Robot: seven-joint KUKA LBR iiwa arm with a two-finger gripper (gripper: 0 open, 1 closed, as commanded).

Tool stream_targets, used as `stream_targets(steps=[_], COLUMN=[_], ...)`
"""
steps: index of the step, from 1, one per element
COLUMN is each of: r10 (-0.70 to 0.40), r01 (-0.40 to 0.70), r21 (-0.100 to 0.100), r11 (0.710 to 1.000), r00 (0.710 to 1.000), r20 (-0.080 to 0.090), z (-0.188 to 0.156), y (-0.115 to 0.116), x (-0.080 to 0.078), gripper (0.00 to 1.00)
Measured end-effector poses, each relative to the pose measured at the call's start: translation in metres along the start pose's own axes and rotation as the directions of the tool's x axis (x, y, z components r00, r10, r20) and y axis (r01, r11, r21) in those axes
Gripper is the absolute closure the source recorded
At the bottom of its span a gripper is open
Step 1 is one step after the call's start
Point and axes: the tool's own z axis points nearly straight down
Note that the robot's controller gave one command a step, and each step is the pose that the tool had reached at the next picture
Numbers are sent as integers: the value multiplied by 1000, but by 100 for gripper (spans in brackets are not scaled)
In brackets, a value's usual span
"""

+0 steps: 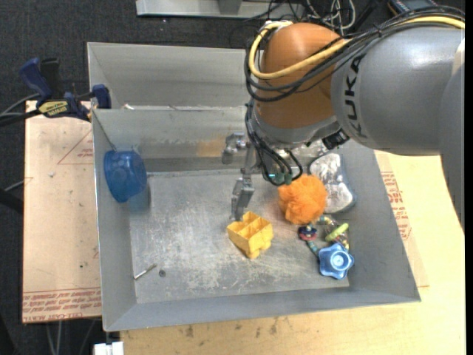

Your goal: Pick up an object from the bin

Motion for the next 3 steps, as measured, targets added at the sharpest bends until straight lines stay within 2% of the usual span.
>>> stream_targets(steps=[1,2,3], r10=[-98,-216,-205], r01=[98,216,205], r21=[-1,2,-11], r11=[995,976,979], r00=[995,976,979], r20=[4,7,-4], z=[27,88,125], y=[-30,-37,-104], x=[7,-14,31], gripper=[0,0,100])
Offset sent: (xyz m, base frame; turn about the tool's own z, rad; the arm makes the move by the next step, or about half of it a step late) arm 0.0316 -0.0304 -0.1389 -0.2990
